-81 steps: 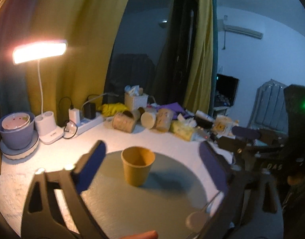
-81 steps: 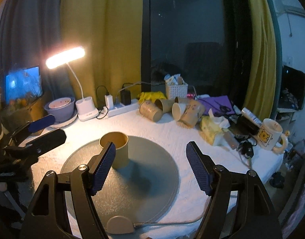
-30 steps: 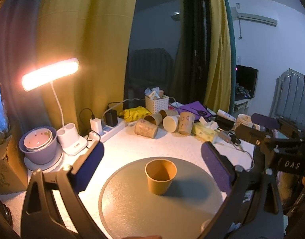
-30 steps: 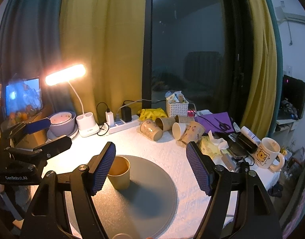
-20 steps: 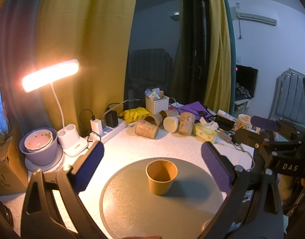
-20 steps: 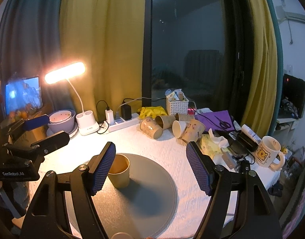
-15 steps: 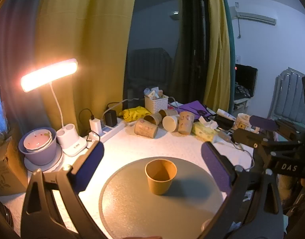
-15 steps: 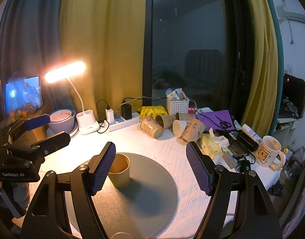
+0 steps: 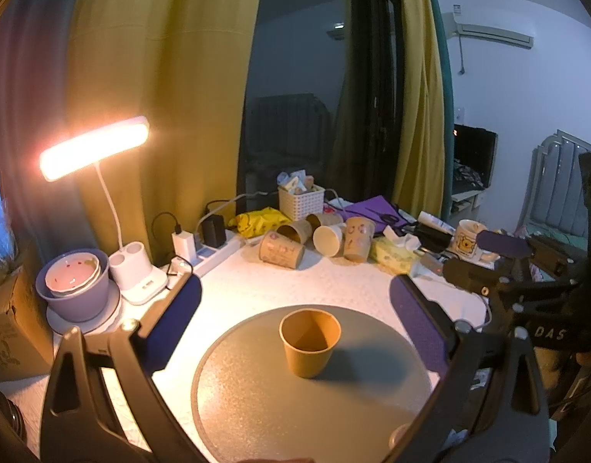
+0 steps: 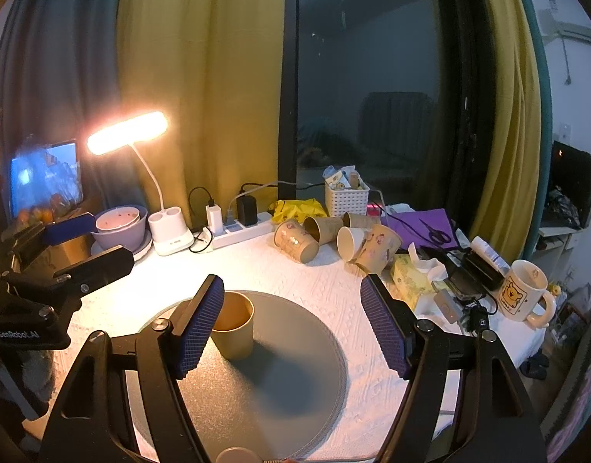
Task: Flip cup upright
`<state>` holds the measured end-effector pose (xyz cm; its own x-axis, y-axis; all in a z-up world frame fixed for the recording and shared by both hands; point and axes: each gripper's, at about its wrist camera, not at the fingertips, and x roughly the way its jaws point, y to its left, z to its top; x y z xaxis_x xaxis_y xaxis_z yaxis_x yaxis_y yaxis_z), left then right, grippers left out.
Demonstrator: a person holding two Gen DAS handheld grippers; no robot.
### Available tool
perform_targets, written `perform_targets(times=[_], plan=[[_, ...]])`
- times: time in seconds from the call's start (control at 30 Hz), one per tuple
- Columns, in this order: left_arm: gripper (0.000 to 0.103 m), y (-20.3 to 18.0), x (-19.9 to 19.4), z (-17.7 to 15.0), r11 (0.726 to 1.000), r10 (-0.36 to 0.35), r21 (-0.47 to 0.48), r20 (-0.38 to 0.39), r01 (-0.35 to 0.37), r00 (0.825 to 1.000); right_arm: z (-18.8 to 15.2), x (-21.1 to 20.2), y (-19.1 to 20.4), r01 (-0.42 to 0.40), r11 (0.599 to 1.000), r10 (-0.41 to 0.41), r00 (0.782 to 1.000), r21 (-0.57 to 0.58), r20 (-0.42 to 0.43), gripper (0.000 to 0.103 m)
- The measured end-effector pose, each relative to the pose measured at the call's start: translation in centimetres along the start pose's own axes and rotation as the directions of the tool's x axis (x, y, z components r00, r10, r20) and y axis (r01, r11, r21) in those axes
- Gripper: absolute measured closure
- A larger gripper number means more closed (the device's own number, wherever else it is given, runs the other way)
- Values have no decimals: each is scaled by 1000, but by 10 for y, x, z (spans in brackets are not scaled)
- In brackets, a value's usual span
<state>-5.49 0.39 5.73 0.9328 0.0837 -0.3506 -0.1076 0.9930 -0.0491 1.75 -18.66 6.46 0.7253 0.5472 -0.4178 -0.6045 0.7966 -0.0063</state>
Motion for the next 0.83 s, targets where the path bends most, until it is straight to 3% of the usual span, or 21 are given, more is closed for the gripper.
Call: perform_targets(times=[0.7,0.83], plan=[[4,-1,0,0,1000,-2,2,-2,2,1000,-1,1,0,1,1000,-1,1000,4,-3,27],[4,-5,0,-3,999,-41,15,0,41,999,-2,1,-1,0,1000,0,1000,3,-4,27]])
